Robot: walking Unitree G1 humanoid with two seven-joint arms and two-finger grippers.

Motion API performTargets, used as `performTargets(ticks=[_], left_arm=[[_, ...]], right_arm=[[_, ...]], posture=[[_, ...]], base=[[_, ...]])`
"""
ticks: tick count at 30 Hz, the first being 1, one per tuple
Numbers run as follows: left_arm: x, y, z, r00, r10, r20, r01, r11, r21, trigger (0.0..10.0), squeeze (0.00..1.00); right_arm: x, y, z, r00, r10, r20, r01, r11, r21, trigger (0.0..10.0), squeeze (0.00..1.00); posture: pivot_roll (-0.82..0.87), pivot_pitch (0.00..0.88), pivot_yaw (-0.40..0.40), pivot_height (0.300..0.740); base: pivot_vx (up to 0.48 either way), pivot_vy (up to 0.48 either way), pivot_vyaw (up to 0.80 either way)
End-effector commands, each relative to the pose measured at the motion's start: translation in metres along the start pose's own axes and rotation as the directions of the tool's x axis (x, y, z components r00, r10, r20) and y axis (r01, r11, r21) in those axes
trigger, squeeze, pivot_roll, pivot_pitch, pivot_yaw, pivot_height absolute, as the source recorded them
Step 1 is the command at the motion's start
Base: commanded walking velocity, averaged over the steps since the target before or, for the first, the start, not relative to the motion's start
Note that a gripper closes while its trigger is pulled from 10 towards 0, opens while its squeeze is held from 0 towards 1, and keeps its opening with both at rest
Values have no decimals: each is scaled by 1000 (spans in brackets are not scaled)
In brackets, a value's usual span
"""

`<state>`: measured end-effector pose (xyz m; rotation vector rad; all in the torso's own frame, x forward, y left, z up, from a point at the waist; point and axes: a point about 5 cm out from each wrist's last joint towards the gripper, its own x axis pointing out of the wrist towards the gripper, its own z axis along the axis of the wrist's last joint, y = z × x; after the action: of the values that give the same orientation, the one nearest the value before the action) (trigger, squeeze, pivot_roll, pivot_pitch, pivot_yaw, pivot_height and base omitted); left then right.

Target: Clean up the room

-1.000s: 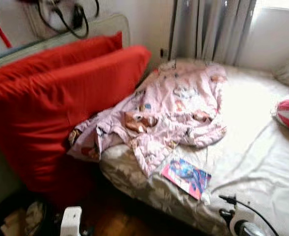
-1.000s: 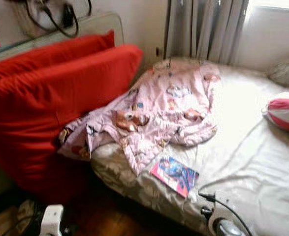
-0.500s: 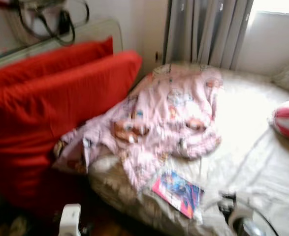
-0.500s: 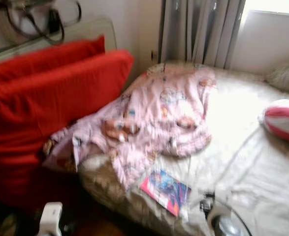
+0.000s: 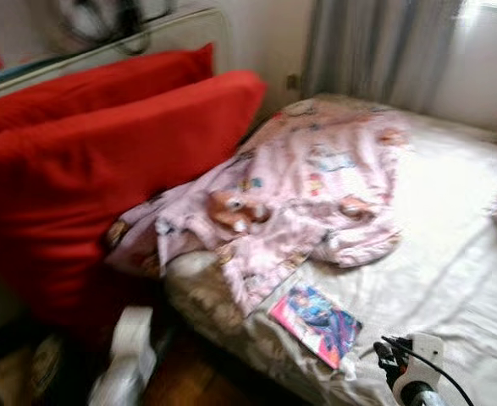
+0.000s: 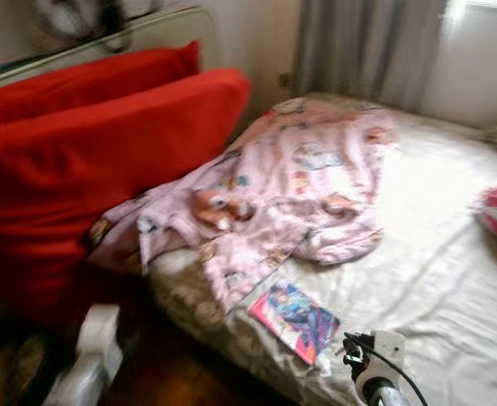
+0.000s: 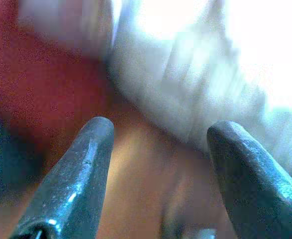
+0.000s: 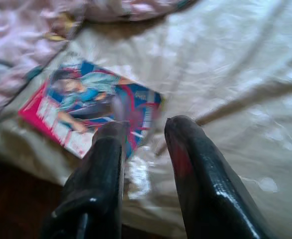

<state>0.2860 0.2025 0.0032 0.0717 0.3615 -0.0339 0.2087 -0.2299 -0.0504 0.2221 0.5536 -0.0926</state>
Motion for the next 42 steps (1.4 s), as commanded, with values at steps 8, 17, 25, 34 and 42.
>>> performTargets(ticks=[8,17,25,34,42], left_arm=[[-2,0,30,969,-72,235,55,995,78,10000,0],[-30,9,23,936,-44,350,26,998,56,10000,0],[-43,18,31,913,-31,408,2,997,71,10000,0],[-47,4,40,902,-91,422,65,995,76,10000,0],[-47,5,47,901,-79,426,97,995,-19,10000,0]], right_arm=[[27,51,82,929,94,357,-65,994,-93,10000,0],[-8,47,70,858,123,499,-31,981,-189,10000,0],[-33,20,65,873,42,485,63,978,-199,10000,0],[-30,35,64,884,-12,468,77,990,-119,10000,0],[-25,37,60,907,-52,418,109,987,-113,10000,0]], posture=[[103,61,-22,740],[83,65,-26,740],[94,97,-50,740],[80,72,-25,740],[88,42,-26,730]], base=[[0,0,0],[0,0,0],[0,0,0],[0,0,0],[0,0,0]])
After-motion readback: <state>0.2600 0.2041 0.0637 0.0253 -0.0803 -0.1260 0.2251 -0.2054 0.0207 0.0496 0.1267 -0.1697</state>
